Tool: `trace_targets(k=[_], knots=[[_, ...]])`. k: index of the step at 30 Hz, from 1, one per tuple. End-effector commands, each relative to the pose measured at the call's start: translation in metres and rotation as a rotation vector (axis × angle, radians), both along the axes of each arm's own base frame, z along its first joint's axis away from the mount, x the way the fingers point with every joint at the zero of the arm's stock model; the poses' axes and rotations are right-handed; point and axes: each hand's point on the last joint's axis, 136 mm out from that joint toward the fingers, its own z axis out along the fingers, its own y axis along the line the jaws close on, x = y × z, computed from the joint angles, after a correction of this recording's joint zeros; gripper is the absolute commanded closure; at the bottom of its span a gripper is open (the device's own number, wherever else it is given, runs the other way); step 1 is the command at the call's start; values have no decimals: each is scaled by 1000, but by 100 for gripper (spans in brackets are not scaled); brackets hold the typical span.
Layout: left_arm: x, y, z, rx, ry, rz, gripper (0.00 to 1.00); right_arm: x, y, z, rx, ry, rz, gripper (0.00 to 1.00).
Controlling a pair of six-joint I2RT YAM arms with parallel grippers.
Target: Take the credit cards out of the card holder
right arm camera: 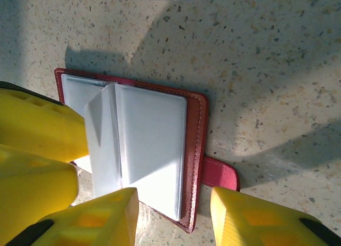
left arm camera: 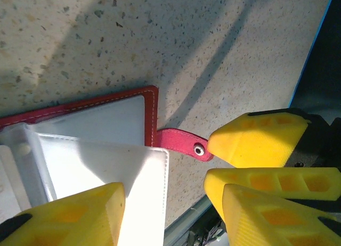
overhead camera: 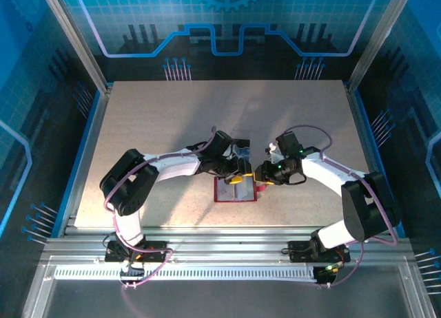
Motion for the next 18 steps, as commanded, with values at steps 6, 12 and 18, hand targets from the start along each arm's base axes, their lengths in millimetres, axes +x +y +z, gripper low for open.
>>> trace_targets(k=[6, 12, 18], knots=[[-3, -11, -7, -5, 30, -19, 44, -2, -9, 1, -16, 10, -6, 59], [-4, -17, -10, -8, 27, -22, 43, -1, -14, 7, -21, -5, -18, 59], [-3, -22, -9, -19, 23, -21, 43, -1, -18, 10, -37, -13, -24, 59]])
